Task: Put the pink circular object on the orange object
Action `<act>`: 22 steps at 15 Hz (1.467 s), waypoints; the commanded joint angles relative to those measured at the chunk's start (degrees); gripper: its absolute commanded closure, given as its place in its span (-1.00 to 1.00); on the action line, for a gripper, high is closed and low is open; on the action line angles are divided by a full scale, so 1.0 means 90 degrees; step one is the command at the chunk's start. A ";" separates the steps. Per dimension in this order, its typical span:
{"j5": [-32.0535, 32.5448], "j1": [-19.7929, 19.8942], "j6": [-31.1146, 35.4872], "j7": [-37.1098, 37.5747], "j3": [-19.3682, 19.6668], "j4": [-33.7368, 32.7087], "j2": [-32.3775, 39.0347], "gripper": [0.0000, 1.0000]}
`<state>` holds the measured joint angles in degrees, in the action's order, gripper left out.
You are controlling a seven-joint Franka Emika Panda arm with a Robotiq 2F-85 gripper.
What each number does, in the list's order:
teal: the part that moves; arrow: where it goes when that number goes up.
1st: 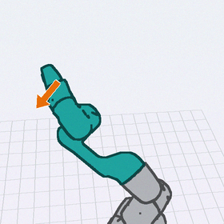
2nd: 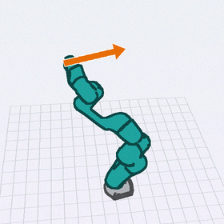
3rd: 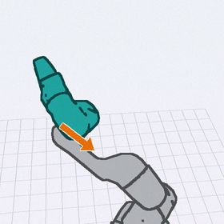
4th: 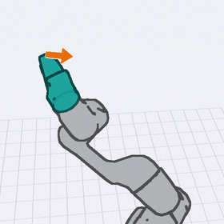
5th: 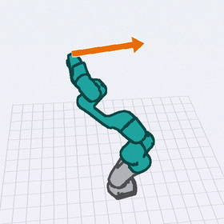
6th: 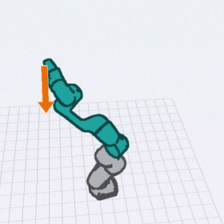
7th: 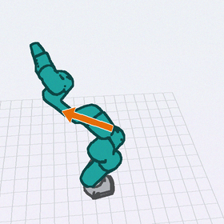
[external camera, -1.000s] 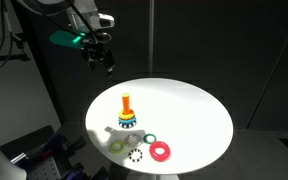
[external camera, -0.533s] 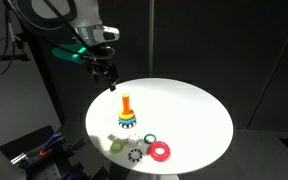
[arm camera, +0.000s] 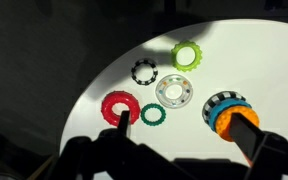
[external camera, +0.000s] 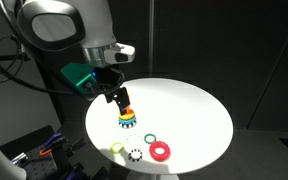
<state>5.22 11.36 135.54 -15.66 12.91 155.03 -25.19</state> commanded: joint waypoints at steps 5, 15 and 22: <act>-0.0243 0.0268 0.0267 -0.0108 0.0610 -0.0485 0.1080 -1.00; -0.0588 0.0315 0.0263 -0.0290 0.0735 -0.0741 0.1564 -1.00; -0.0753 0.0351 0.0331 -0.0218 0.0799 -0.1021 0.1804 -1.00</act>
<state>-0.22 13.71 138.09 -17.87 20.15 148.11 -10.63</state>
